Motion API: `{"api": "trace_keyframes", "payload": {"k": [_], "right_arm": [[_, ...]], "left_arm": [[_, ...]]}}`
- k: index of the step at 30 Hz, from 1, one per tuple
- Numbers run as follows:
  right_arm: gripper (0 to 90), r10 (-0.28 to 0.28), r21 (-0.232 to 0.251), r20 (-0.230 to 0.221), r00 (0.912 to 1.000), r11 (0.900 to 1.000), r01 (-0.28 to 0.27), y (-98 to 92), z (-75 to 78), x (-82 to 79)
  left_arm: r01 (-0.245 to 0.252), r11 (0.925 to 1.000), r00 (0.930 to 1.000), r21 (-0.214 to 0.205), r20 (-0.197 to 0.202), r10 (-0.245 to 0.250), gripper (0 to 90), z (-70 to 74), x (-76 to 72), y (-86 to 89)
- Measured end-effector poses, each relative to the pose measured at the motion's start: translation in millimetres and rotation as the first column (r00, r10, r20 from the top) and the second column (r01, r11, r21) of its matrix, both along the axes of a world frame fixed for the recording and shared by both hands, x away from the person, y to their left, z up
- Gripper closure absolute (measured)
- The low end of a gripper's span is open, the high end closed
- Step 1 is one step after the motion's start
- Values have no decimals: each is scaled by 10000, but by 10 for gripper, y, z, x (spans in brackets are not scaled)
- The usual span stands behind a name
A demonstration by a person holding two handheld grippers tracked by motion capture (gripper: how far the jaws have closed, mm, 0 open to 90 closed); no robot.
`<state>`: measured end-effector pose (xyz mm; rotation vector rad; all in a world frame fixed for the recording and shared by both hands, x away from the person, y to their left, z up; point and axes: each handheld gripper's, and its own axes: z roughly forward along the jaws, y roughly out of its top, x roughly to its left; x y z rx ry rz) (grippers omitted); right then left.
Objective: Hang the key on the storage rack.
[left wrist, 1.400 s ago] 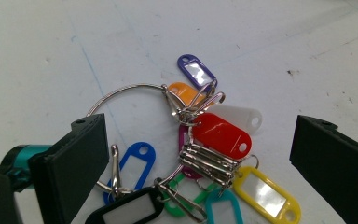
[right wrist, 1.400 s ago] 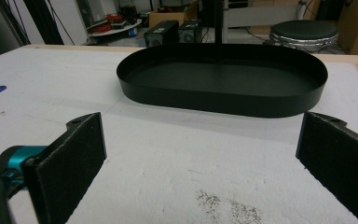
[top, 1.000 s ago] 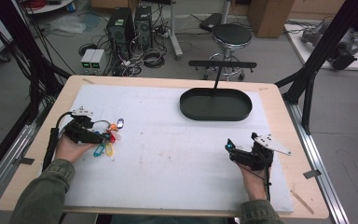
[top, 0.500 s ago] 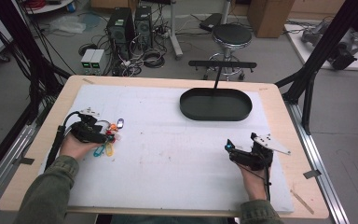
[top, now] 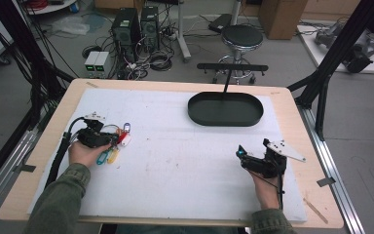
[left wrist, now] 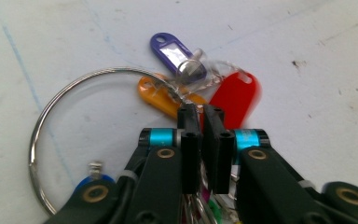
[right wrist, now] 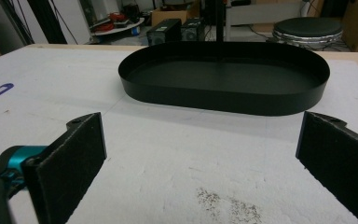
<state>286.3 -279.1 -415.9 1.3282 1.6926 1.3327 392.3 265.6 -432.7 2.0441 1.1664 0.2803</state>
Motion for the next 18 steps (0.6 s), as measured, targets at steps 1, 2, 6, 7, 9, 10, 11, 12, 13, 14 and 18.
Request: {"api": "trace_keyframes", "payload": {"k": [1,2,6,7,9,10,11,12,13,14,18], "right_arm": [[5,0,53,-20,10000,10000,0,-6,1,1],[5,0,53,-20,10000,10000,0,-6,1,1],[5,-9,33,-25,10000,10000,9,-9,4,-5],[5,8,-1,16,10000,10000,-8,-11,5,-4],[5,8,-10,25,10000,10000,-8,-11,6,-5],[5,-2,-30,23,10000,10000,2,-11,7,-5],[5,-2,-30,23,10000,10000,2,-11,7,-5],[5,9,11,-20,10000,10000,-9,-3,6,-7],[5,19,-30,16,10000,10000,-19,-4,6,-5],[5,19,-30,16,10000,10000,-19,-4,6,-5],[5,37,-25,4,10000,10000,-37,-4,9,-10]], "left_arm": [[-17,9999,10000,-105,-27,17,861,-2,3,0],[17,10000,9999,-95,-99,-18,861,1,6,10],[91,9997,9999,243,70,-92,865,20,-9,22],[117,9994,9999,330,89,-120,865,28,-15,23],[117,9992,9998,377,131,-122,866,42,-26,30],[125,9991,9998,401,155,-131,866,51,-31,31],[139,9990,9997,433,193,-147,866,62,-36,37],[137,9991,9996,399,225,-146,866,72,-41,40],[146,9992,9995,385,263,-156,866,80,-45,42],[159,9992,9994,376,297,-170,866,90,-51,44],[73,9993,9992,375,398,-88,866,141,-73,65]]}}
